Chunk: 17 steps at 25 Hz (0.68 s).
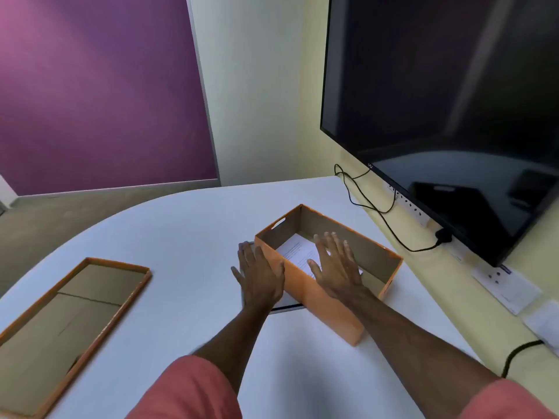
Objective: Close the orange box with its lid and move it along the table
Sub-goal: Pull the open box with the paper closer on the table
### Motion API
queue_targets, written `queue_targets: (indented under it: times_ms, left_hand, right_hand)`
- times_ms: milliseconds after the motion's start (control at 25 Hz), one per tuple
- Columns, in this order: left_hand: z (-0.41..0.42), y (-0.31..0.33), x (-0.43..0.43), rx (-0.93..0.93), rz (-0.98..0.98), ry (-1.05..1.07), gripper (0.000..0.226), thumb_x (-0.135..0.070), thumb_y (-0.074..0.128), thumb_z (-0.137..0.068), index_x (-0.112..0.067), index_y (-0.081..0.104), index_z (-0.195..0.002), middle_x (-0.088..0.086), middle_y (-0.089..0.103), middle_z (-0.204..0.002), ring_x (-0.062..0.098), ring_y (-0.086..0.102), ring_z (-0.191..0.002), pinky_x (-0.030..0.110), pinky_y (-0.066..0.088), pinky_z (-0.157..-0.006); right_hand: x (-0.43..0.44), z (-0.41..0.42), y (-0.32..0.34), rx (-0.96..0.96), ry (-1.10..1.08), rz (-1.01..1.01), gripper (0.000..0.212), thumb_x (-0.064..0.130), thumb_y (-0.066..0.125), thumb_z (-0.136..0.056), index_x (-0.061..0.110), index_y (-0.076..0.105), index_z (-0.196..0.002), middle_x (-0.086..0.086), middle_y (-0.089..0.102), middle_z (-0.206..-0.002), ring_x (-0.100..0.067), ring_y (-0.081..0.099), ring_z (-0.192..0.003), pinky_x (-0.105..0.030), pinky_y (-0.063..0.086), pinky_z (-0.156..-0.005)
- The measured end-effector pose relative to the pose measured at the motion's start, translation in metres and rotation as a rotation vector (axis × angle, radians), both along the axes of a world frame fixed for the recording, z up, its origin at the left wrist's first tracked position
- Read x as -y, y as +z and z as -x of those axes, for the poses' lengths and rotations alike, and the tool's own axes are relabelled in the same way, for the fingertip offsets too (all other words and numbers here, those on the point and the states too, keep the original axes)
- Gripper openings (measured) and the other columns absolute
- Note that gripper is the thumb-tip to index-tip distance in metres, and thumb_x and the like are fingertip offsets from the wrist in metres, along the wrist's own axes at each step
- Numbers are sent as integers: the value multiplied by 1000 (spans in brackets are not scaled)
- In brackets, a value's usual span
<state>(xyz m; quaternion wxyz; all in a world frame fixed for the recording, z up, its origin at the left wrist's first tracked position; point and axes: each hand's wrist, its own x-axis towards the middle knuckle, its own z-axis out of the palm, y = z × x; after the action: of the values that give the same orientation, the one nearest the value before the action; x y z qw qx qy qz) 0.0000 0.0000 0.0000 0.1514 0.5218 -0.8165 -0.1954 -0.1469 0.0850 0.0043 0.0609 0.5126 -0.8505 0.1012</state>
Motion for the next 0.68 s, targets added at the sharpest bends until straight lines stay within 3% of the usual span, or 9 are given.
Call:
queue_targets:
  times_ms: [160,400,560,680]
  left_hand:
    - [55,-11,3,-46,-228,222,77,-49,48,-94,-8,19,-151,15,9,-164,34,8,-151,55,14,-120]
    - [113,-29,18,-299,-537,451,79,-41,57,-92,-6,17,-151,17,13,-162,38,13,-149,54,22,-120]
    - [139,-44,30,-387,-740,639,74,-37,57,-93,-7,19,-149,18,20,-159,40,23,-146,51,31,-117]
    - [151,-58,35,-451,-778,656,67,-24,57,-94,-11,19,-148,17,34,-152,40,42,-135,49,44,-108]
  right_hand:
    - [13,78,-8,-41,5,-66,67,42,43,-97,13,21,-153,-14,27,-159,-29,19,-149,-45,17,-121]
    - [54,153,-33,40,7,-127,67,29,59,-90,12,29,-147,-13,45,-142,-29,39,-135,-43,32,-112]
    - [81,175,-49,151,-10,-152,63,16,55,-91,10,28,-148,-16,48,-138,-31,44,-128,-42,35,-107]
    - [92,192,-59,211,-41,-212,63,9,50,-92,10,24,-149,-17,44,-141,-33,44,-131,-43,34,-109]
